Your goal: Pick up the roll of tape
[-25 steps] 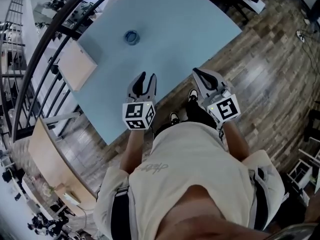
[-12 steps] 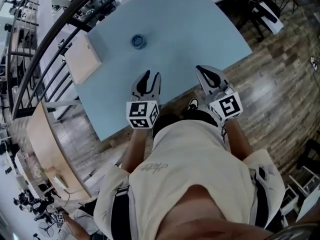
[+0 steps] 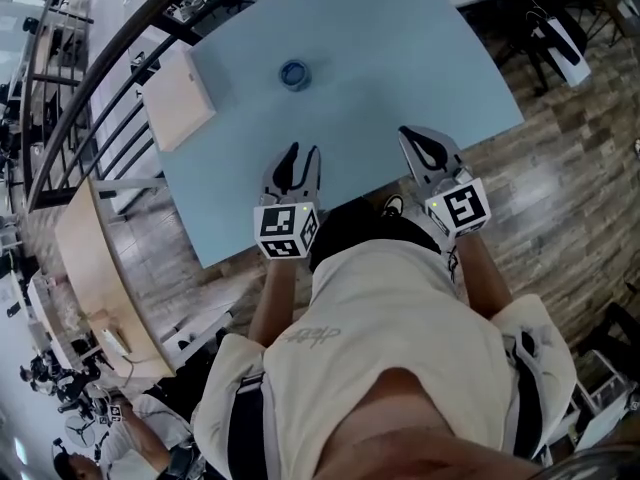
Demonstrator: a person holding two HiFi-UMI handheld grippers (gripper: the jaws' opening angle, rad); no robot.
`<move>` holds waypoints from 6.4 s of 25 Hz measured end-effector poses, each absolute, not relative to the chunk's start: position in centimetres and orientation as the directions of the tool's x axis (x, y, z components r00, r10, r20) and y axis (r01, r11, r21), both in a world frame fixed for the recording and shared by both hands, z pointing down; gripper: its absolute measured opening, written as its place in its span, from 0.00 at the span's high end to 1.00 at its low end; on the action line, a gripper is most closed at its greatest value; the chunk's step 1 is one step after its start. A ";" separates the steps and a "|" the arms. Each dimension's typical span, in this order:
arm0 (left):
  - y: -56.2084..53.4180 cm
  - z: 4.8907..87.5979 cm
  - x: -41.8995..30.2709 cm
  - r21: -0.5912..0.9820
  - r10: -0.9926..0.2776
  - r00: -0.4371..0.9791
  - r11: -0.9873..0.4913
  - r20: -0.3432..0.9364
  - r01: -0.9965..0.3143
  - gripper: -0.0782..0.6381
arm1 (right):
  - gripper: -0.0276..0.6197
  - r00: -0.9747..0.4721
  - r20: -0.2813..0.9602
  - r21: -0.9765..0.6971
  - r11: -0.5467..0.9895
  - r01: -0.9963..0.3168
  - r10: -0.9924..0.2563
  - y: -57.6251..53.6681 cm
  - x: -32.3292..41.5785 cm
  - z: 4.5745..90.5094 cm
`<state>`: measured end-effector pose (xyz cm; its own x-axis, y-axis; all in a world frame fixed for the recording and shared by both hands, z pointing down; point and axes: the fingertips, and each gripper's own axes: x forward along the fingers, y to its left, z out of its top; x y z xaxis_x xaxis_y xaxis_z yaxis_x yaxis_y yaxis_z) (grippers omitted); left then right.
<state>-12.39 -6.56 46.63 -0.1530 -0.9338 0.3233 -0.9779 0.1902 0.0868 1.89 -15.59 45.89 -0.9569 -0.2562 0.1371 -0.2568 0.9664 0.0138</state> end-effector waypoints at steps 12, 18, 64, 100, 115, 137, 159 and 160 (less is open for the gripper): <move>-10.5 45.9 -18.1 0.130 -0.950 -0.171 0.211 0.262 -0.969 0.69 | 0.95 -0.956 0.176 0.086 0.971 -0.222 -0.234 -19.0 -3.2 44.0; -11.6 46.4 -22.0 0.141 -0.949 -0.175 0.217 0.262 -0.966 0.69 | 0.95 -0.953 0.175 0.094 0.968 -0.235 -0.248 -21.3 -6.7 43.4; -23.1 66.5 -28.8 0.018 -0.650 -0.060 0.112 0.757 -0.994 0.69 | 0.95 -0.947 0.289 -0.083 0.982 -0.168 -0.137 -29.9 -10.9 53.1; -23.9 72.9 -29.6 -0.018 -0.450 -0.032 0.035 0.892 -0.999 0.81 | 0.95 -0.908 0.403 -0.193 0.958 -0.211 -0.119 -31.7 -8.8 58.1; -21.0 65.4 -29.6 -0.045 -0.563 -0.117 0.139 0.818 -0.989 0.81 | 0.95 -0.931 0.358 -0.111 0.987 -0.118 -0.071 -29.7 -10.5 54.6; -12.8 50.1 -29.8 0.032 -0.792 -0.281 0.353 0.542 -0.935 0.81 | 0.95 -0.977 0.204 0.010 0.998 -0.054 -0.055 -26.6 -15.2 43.5; -14.0 38.0 -30.5 -0.027 -0.889 -0.358 0.366 0.287 -0.930 0.81 | 0.95 -0.995 0.053 0.102 0.992 -0.079 -0.084 -27.3 -15.1 34.8; -14.0 37.6 -30.4 -0.023 -0.890 -0.364 0.372 0.274 -0.928 0.81 | 0.95 -0.995 0.049 0.110 0.991 -0.079 -0.085 -27.5 -15.0 34.6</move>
